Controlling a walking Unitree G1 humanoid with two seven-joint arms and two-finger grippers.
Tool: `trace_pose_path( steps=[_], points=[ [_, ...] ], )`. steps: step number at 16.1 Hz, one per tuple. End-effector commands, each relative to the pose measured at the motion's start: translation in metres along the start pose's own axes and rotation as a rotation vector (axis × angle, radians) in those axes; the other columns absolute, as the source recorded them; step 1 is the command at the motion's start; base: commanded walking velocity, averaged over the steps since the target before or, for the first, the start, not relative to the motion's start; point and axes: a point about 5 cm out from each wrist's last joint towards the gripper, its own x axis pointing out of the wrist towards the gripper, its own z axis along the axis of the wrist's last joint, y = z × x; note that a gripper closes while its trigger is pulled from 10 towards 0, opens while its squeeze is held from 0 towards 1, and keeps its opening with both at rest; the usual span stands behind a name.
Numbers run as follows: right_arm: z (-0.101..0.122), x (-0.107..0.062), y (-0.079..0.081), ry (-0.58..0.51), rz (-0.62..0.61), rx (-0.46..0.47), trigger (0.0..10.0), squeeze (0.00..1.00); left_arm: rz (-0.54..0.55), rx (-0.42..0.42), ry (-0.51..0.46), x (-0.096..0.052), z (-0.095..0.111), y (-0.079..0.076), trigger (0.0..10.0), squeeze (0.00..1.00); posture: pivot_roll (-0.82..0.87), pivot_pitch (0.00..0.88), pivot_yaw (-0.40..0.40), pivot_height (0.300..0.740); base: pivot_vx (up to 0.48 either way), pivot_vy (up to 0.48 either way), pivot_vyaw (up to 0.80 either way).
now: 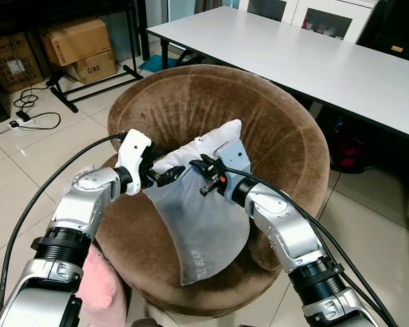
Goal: Move the pillow to the sofa from floor
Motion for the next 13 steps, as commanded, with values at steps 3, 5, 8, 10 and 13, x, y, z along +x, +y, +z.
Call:
trace_pose_path(
  steps=[3, 5, 8, 10, 13],
  points=[
    [0.0214, 0.003, -0.0014, -0.086, -0.002, -0.041, 10.0, 0.0, -0.058, -0.025, 0.06, 0.0028, -0.0109, -0.0054, 0.0, 0.22, -0.01, 0.0, -0.036, 0.74, 0.0, 0.0, 0.0],
    [0.0234, 0.0038, -0.0019, -0.093, -0.006, -0.041, 10.0, 0.0, -0.056, -0.027, 0.047, 0.0027, -0.0092, -0.0045, 0.0, 0.07, -0.01, 0.0, -0.039, 0.74, 0.0, 0.0, 0.0],
    [0.0213, 0.0038, 0.0004, -0.088, 0.003, -0.036, 10.0, 0.0, -0.06, -0.039, 0.045, 0.0004, -0.012, -0.0051, 0.0, 0.02, 0.0, 0.0, -0.042, 0.74, 0.0, 0.0, 0.0],
    [0.0215, 0.0039, -0.0001, -0.088, 0.003, -0.036, 10.0, 0.0, -0.064, -0.043, 0.046, -0.0002, -0.0132, -0.006, 0.0, 0.0, 0.0, 0.0, -0.043, 0.74, 0.0, 0.0, 0.0],
    [0.0217, 0.0042, -0.0003, -0.088, 0.001, -0.035, 10.0, 0.0, -0.074, -0.05, 0.047, -0.0018, -0.0148, -0.0073, 0.0, 0.0, 0.0, 0.0, -0.046, 0.74, 0.0, 0.0, 0.0]
  ],
)
